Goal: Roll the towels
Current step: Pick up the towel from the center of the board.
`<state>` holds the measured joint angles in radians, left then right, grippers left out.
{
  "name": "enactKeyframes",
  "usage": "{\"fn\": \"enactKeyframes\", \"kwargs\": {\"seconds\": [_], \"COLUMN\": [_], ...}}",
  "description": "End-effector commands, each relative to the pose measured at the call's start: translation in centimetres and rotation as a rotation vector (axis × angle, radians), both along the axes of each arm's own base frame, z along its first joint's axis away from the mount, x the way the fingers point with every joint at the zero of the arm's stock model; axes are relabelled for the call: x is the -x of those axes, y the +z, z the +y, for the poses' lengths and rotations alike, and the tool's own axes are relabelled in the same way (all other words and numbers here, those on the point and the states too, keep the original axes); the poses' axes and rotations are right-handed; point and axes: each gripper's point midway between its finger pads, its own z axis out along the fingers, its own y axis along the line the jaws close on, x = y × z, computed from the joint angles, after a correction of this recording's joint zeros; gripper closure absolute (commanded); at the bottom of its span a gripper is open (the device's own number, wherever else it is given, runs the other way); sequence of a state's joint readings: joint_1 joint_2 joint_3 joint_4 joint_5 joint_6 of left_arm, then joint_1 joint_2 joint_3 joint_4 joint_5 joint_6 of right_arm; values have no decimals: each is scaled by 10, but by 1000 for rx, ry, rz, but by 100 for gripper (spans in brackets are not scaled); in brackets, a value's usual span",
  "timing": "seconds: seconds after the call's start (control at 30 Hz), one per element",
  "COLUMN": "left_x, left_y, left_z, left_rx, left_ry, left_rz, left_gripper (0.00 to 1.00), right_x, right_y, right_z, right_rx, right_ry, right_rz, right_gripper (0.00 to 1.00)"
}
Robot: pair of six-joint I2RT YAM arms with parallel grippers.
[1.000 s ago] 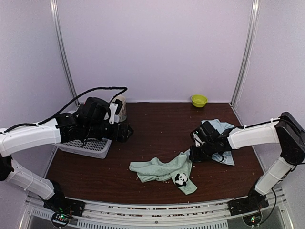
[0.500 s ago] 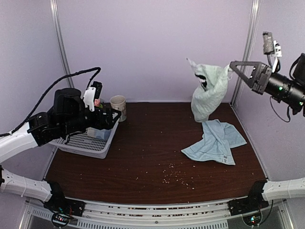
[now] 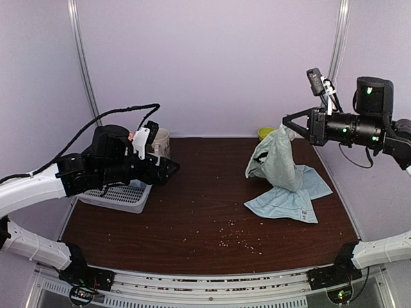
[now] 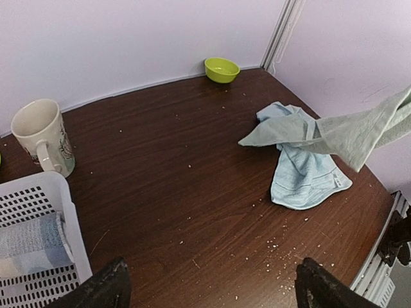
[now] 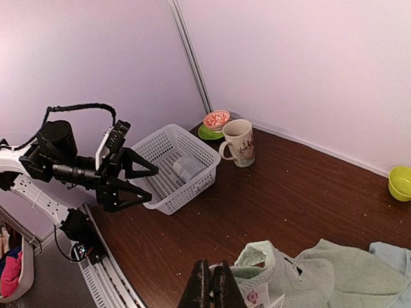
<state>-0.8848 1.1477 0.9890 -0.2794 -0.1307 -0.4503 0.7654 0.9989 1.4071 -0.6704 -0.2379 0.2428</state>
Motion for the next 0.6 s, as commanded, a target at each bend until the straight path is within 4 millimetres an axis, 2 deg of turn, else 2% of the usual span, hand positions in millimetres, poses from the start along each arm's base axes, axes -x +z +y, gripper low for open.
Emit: {"fn": "enactKeyframes", "kwargs": {"seconds": [0.0, 0.07, 0.1, 0.13, 0.2, 0.27, 0.33, 0.43, 0.57], "left_x": [-3, -3, -2, 0, 3, 6, 8, 9, 10], "left_y": [43, 60, 71, 81, 93, 97, 92, 73, 33], "left_z": [-4, 2, 6, 10, 14, 14, 11, 0, -25], "left_rx": [79, 87, 96, 105, 116, 120, 121, 125, 97], "left_ry": [-9, 7, 13, 18, 16, 0, -22, -64, -144], "left_rz": [-106, -146, -167, -190, -221, -235, -231, -201, -99], "left_gripper": [9, 9, 9, 9, 8, 8, 7, 7, 7], "right_x": [8, 38, 54, 61, 59, 38, 20, -4, -23], "right_y": [72, 139, 173, 198, 224, 216, 193, 142, 71], "right_z": [13, 19, 14, 7, -10, -17, -19, -19, -31], "right_rx": [-72, -203, -275, -334, -376, -334, -287, -192, -90], "right_ry": [87, 209, 239, 238, 162, 42, -31, -122, -218], "right_rz": [-110, -191, -254, -296, -345, -335, -293, -225, -146], "right_gripper": [100, 100, 100, 100, 100, 100, 100, 100, 100]}}
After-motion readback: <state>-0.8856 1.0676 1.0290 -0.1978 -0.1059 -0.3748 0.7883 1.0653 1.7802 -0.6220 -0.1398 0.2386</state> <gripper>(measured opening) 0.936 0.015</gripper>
